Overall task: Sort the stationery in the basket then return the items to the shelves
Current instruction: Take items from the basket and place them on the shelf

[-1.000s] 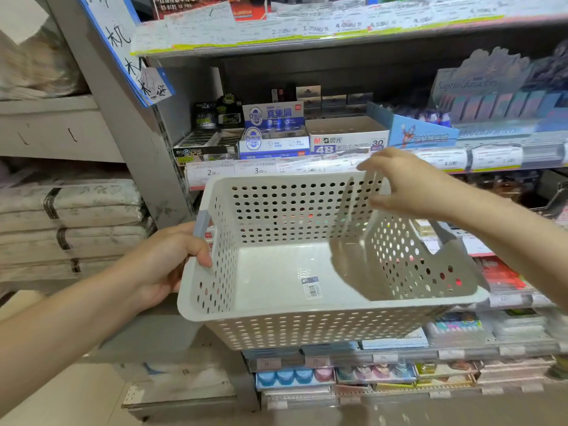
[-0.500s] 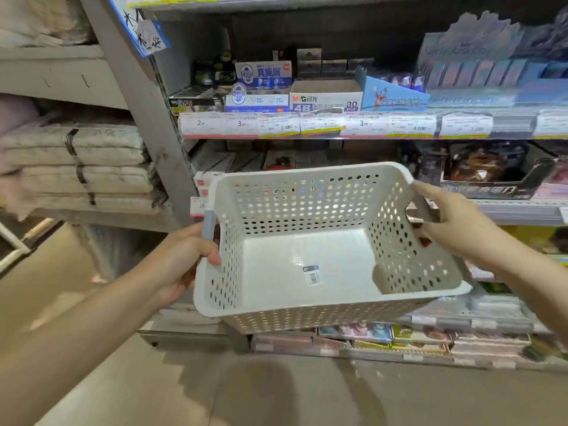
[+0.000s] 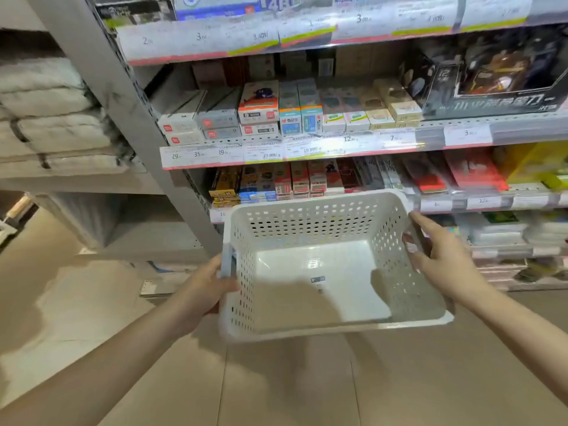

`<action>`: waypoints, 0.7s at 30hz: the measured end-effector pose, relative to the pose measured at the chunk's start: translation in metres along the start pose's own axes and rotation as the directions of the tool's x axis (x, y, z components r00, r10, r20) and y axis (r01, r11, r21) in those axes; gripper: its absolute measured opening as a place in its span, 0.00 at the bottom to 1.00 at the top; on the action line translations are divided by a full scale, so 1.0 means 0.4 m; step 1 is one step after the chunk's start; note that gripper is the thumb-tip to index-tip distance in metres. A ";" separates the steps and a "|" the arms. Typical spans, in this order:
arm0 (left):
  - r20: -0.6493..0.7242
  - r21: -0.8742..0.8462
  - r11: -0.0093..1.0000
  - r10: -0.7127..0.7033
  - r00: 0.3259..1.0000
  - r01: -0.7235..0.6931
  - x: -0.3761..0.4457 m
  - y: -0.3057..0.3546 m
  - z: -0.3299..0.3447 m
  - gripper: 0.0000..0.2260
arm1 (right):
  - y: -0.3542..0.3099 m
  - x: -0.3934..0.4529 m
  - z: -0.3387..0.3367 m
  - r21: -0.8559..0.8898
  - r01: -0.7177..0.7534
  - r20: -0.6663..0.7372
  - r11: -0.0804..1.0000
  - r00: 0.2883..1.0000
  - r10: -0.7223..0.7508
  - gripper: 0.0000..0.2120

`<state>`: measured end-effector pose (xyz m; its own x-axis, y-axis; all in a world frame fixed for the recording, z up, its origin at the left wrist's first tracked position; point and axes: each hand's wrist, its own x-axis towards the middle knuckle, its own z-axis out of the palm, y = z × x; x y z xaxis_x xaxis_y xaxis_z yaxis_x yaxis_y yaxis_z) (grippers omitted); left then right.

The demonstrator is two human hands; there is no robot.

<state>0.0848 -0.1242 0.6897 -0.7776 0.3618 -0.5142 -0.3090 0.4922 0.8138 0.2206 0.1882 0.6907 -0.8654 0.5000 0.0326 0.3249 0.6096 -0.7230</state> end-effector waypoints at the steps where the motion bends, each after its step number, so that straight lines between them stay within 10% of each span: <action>1: 0.022 0.011 1.000 -0.004 1.000 0.004 0.021 -0.031 0.005 0.19 | 0.028 -0.003 0.029 -0.005 -0.007 0.008 1.000 1.000 0.007 0.28; 21: 0.011 -0.039 0.979 -0.199 0.980 0.200 0.563 -0.837 0.275 0.24 | 0.764 0.013 0.761 0.069 -0.183 0.124 0.981 0.977 0.174 0.25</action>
<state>0.0735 -0.1204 0.2716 -0.6945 0.2650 -0.6689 -0.4790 0.5234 0.7047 0.1991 0.1899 0.2598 -0.8363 0.5181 -0.1793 0.4509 0.4639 -0.7626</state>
